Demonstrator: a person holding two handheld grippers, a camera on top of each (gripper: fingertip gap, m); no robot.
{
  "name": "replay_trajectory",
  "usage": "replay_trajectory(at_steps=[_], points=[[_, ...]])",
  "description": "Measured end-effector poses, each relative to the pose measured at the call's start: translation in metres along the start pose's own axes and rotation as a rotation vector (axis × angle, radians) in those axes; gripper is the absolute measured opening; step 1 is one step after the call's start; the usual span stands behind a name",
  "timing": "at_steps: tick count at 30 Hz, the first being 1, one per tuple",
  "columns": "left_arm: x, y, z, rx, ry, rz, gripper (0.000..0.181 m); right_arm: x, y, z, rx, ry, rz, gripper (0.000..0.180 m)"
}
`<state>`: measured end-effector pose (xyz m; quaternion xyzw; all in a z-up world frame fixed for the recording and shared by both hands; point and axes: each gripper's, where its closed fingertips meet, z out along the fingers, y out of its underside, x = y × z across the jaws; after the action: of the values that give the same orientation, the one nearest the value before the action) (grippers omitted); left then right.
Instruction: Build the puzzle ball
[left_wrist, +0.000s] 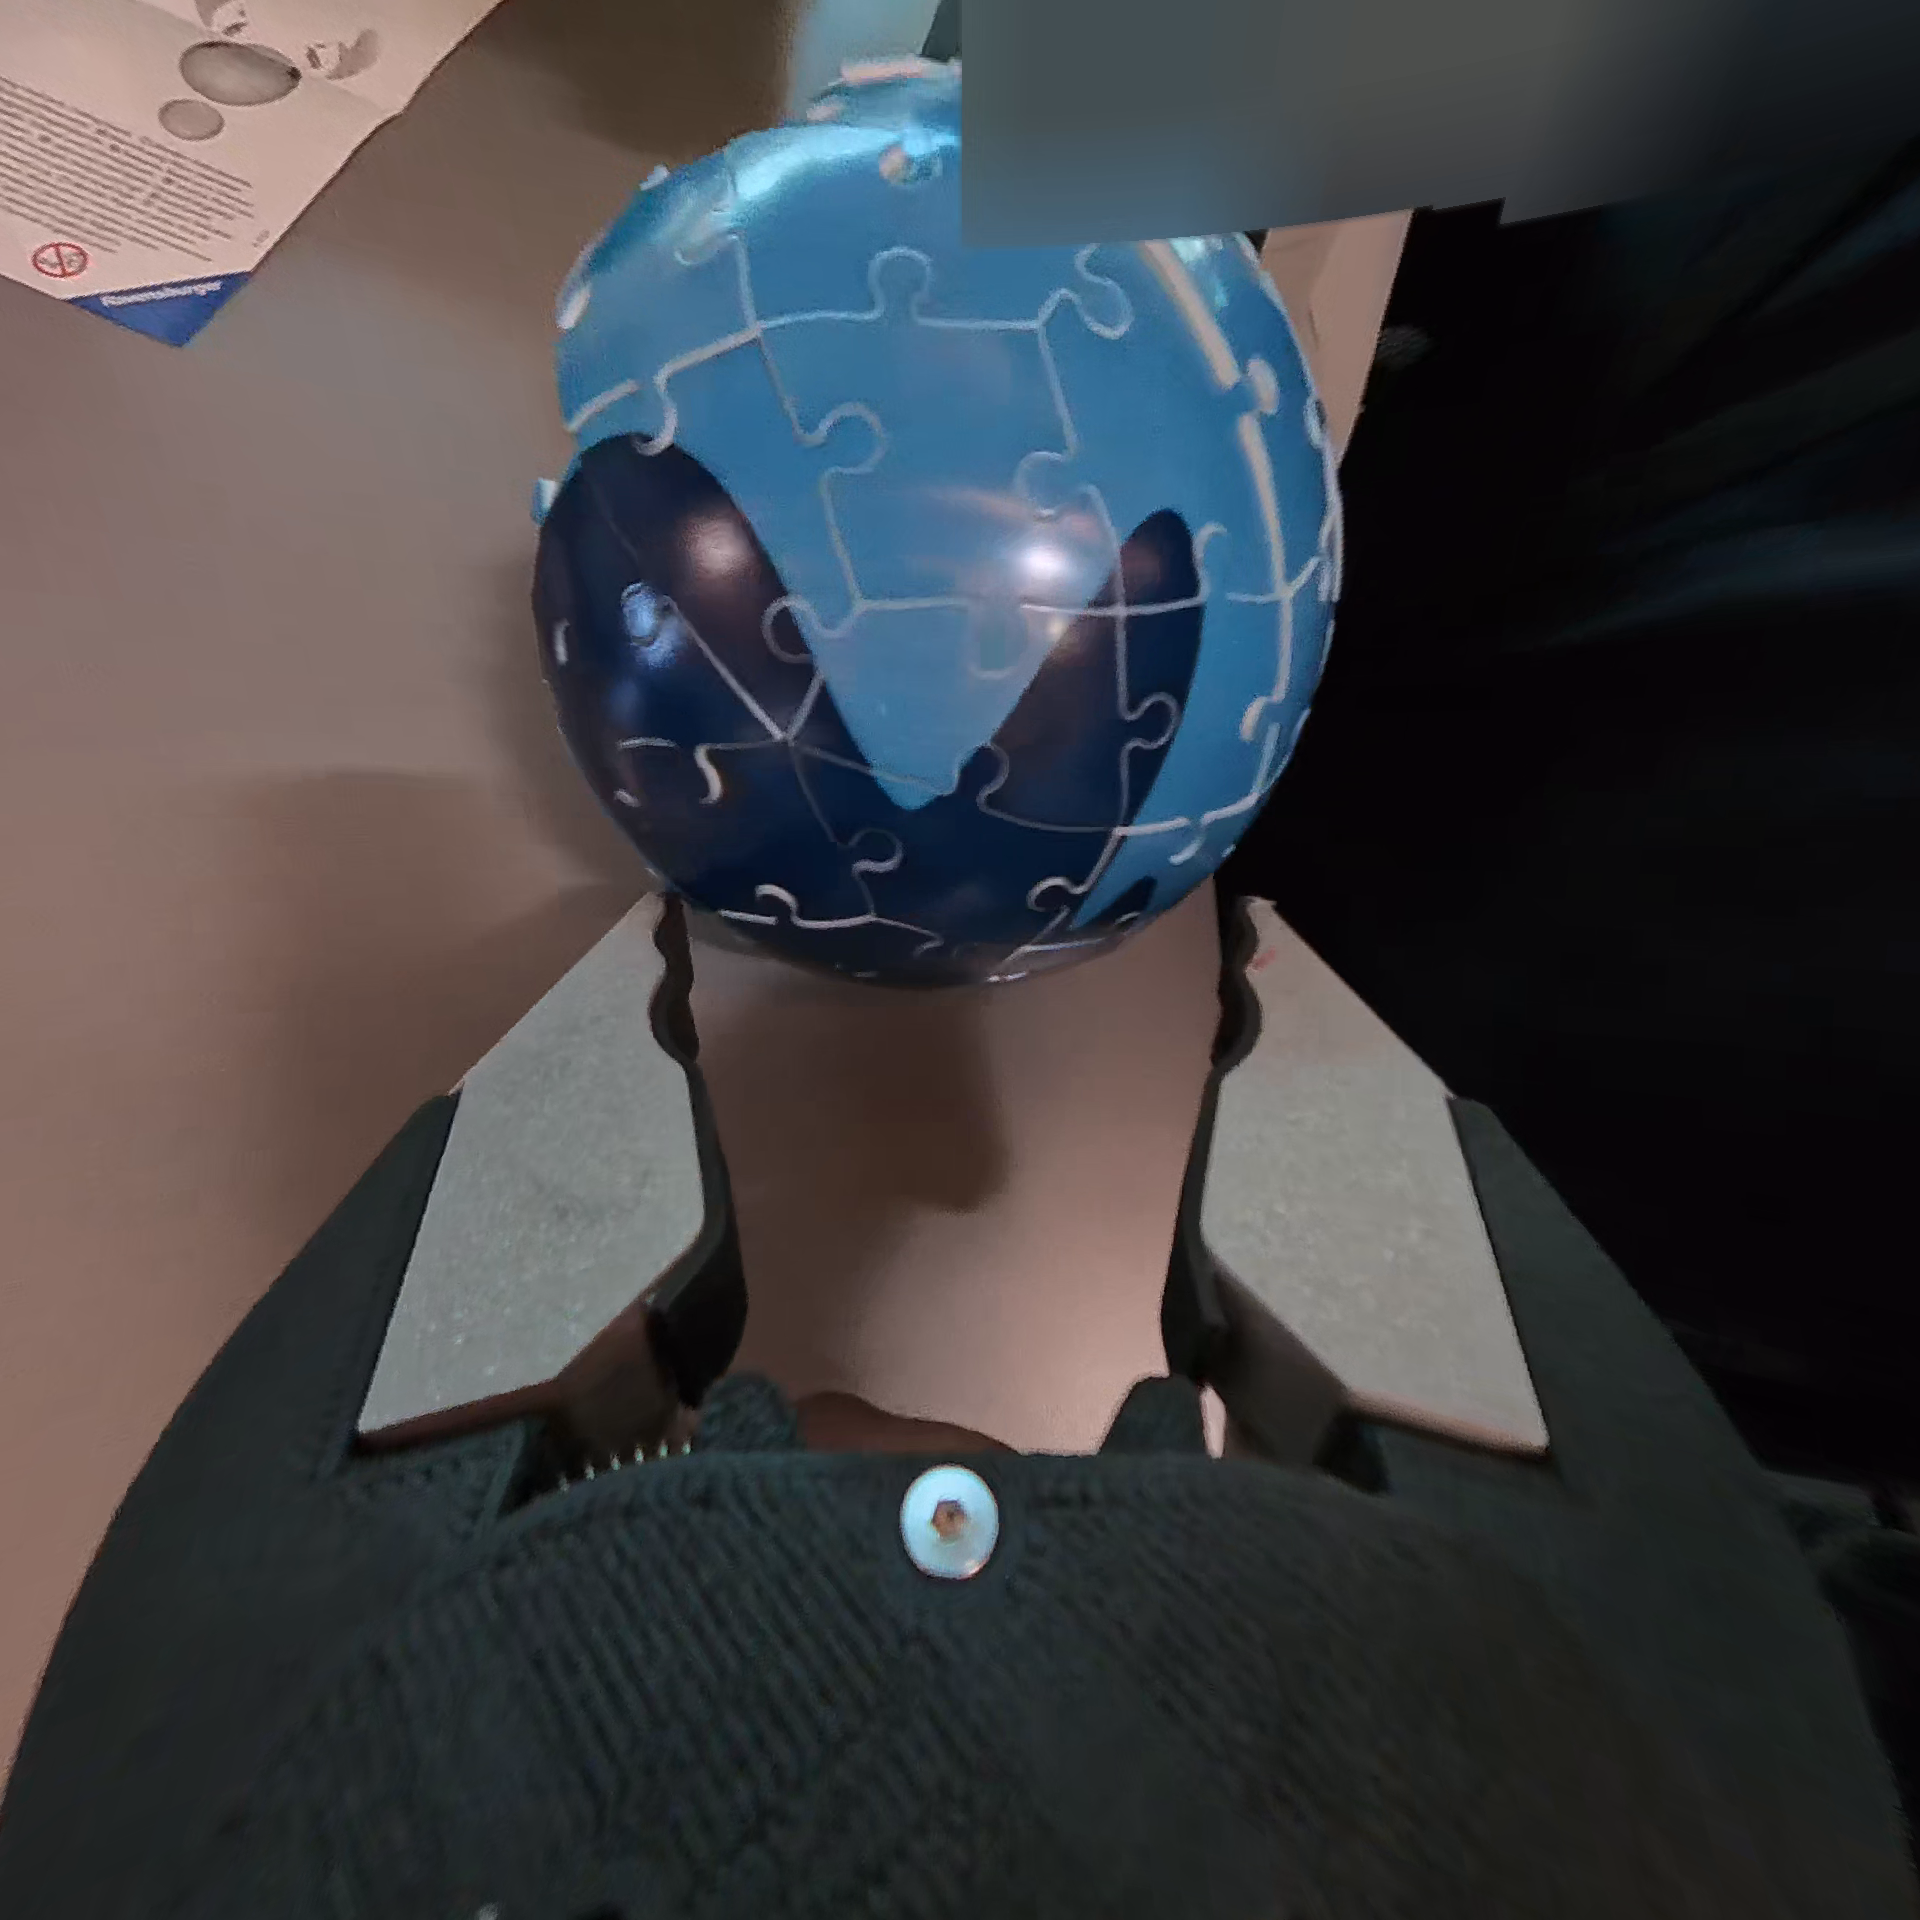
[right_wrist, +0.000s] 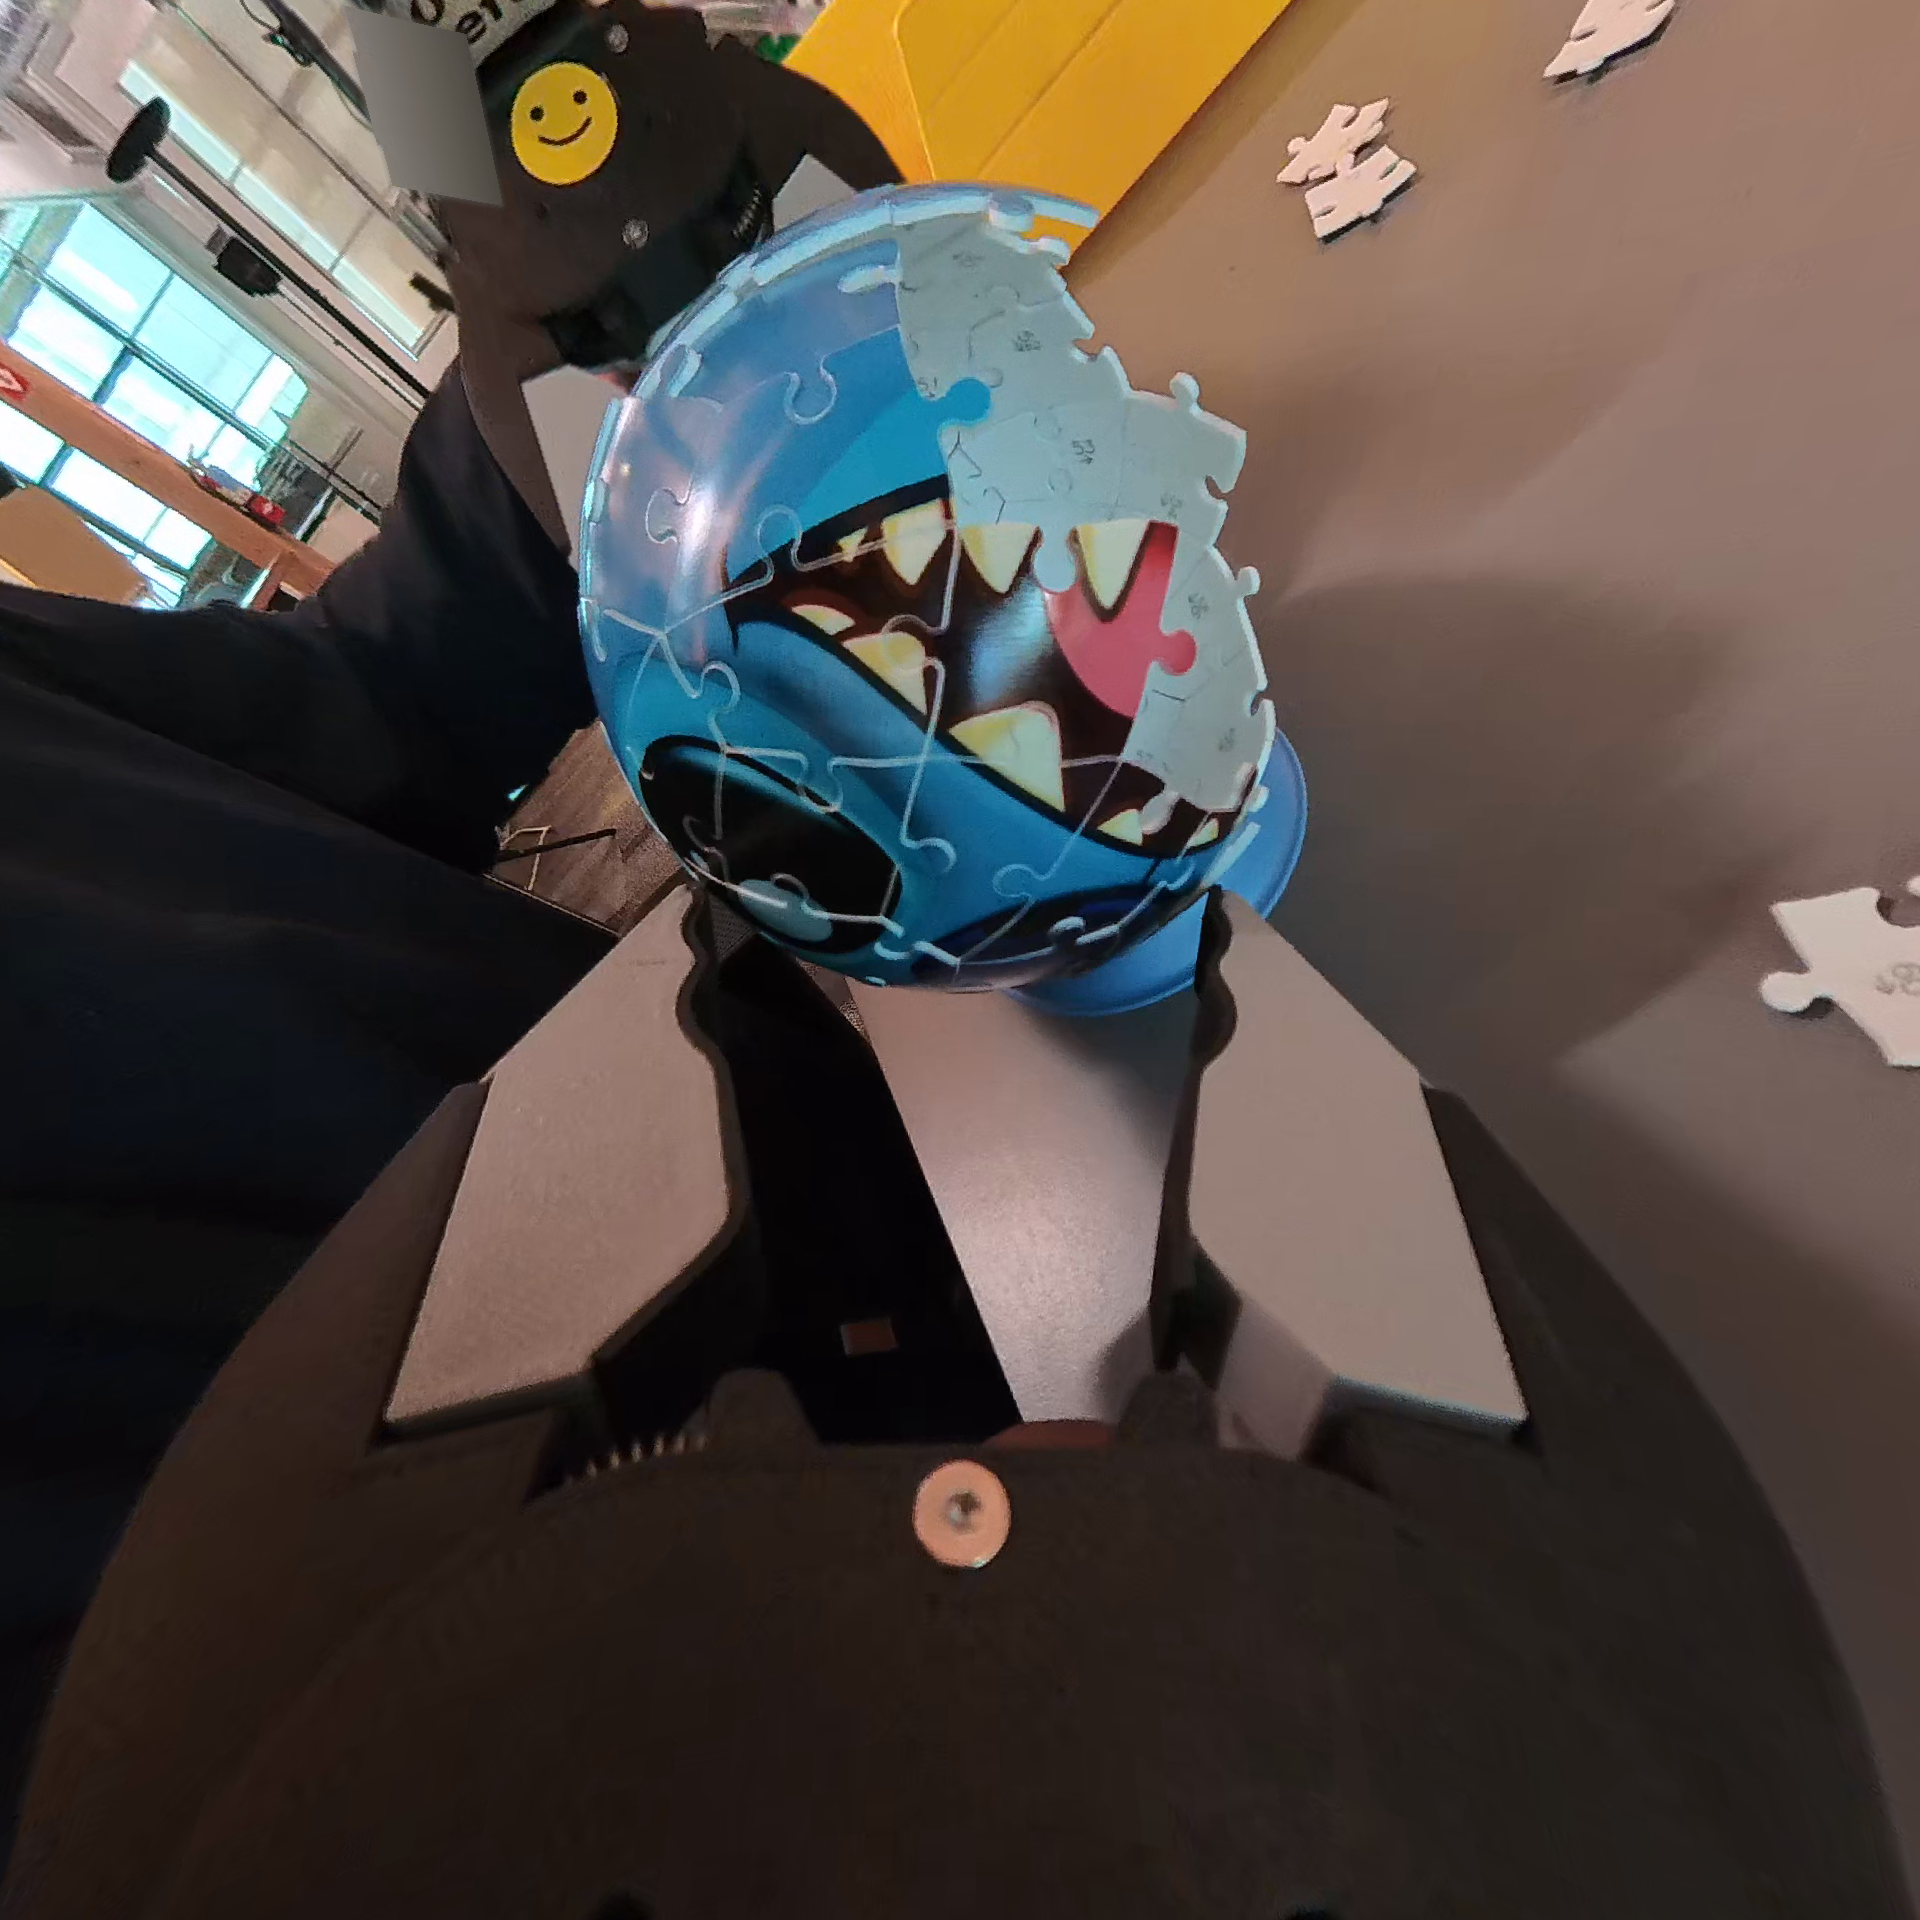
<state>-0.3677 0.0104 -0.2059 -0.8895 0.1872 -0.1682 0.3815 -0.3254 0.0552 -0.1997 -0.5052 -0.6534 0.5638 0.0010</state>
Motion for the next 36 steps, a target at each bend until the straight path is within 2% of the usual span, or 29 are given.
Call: replay_trajectory(at_steps=[6,10,15,25,36], points=[[-0.003,-0.003,0.002,0.017,-0.126,0.006,0.102,0.0,0.001,0.004,0.0,0.01,-0.038,0.091],[0.0,-0.002,-0.001,-0.002,-0.144,-0.024,0.104,-0.002,0.001,0.008,-0.024,0.018,-0.063,0.093],[0.008,-0.004,-0.009,-0.025,-0.14,-0.053,0.105,-0.011,0.001,0.009,-0.045,-0.002,-0.058,0.092],[0.018,-0.003,-0.016,-0.143,-0.035,-0.207,0.104,-0.022,0.003,0.011,-0.088,-0.106,0.077,0.093],[0.02,-0.008,-0.016,-0.237,-0.085,-0.293,0.102,-0.018,0.008,0.009,-0.14,-0.284,0.118,0.094]])
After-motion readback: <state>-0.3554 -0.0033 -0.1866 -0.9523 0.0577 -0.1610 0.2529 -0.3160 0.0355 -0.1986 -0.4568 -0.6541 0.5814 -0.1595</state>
